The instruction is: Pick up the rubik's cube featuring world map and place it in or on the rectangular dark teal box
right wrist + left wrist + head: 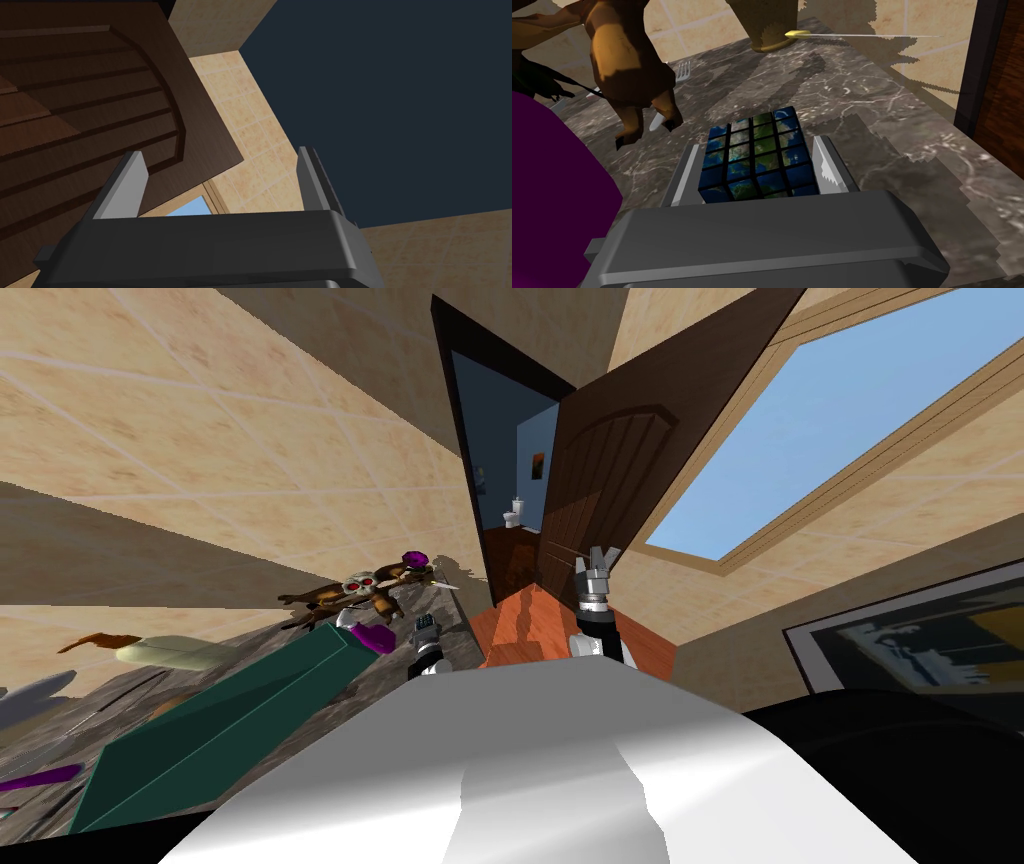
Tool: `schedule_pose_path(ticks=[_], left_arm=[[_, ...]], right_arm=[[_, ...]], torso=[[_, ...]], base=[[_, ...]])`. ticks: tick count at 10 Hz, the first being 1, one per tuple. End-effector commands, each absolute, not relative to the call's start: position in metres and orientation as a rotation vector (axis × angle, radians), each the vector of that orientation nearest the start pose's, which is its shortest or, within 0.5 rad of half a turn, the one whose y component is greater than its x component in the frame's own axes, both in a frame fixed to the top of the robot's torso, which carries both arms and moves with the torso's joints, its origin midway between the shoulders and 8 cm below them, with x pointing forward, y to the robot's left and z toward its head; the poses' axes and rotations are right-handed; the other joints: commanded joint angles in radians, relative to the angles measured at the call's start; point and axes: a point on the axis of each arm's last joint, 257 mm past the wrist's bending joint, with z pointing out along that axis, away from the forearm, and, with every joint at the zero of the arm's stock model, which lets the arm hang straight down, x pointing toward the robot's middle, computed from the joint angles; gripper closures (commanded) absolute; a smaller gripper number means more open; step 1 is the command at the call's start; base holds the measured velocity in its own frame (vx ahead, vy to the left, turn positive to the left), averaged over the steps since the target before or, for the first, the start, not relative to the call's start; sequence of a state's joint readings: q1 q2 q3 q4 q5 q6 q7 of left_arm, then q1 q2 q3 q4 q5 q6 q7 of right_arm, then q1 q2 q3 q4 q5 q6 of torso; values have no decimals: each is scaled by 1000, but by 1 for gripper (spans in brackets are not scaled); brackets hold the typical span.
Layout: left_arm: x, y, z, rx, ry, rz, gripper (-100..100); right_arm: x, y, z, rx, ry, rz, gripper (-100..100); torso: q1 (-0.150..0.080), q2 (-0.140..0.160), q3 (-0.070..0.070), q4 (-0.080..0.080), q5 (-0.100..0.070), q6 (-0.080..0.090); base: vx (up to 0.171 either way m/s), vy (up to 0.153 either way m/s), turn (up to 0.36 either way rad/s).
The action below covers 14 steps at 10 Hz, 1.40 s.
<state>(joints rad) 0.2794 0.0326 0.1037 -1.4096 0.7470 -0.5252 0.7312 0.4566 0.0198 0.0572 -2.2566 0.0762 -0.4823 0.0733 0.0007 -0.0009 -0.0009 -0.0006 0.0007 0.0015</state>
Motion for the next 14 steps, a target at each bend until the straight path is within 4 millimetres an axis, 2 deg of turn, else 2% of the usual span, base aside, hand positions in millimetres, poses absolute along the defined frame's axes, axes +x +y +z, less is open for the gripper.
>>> schedule_pose_path(ticks=[1, 5, 6, 7, 8, 10, 14], left_arm=[[387, 405, -327, -1888, -271, -1782, 100], [371, 383, -331, -1906, -244, -1801, 100], [373, 387, -327, -1898, -248, -1801, 100], [373, 386, -327, -1898, -248, -1802, 0], [372, 391, -327, -1904, -244, -1804, 100], [372, 396, -325, -1905, -242, -1807, 100], [377, 423, -306, -1899, -278, -1836, 100]], right_arm=[[358, -249, 25, 602, 661, 1259, 0], [358, -249, 25, 602, 661, 1259, 0], [358, -249, 25, 602, 661, 1259, 0], [358, -249, 25, 602, 661, 1259, 0], [358, -249, 25, 602, 661, 1259, 0], [358, -249, 25, 602, 661, 1259, 0], [358, -249, 25, 602, 660, 1259, 0]], torso=[[0, 0, 0, 0, 0, 0], [1, -1, -2, -3, 3, -2], [1, 0, -2, -4, 3, -1], [1, 0, -2, -4, 4, -1], [1, 0, -2, -4, 4, -1], [-3, 12, 3, -5, 5, -2], [-2, 18, 6, -6, 7, -4]], base=[[29, 3, 89], [45, 6, 88], [14, 0, 9], [0, 0, 0], [-104, -31, -7], [-153, -95, 1], [-193, -87, -3]])
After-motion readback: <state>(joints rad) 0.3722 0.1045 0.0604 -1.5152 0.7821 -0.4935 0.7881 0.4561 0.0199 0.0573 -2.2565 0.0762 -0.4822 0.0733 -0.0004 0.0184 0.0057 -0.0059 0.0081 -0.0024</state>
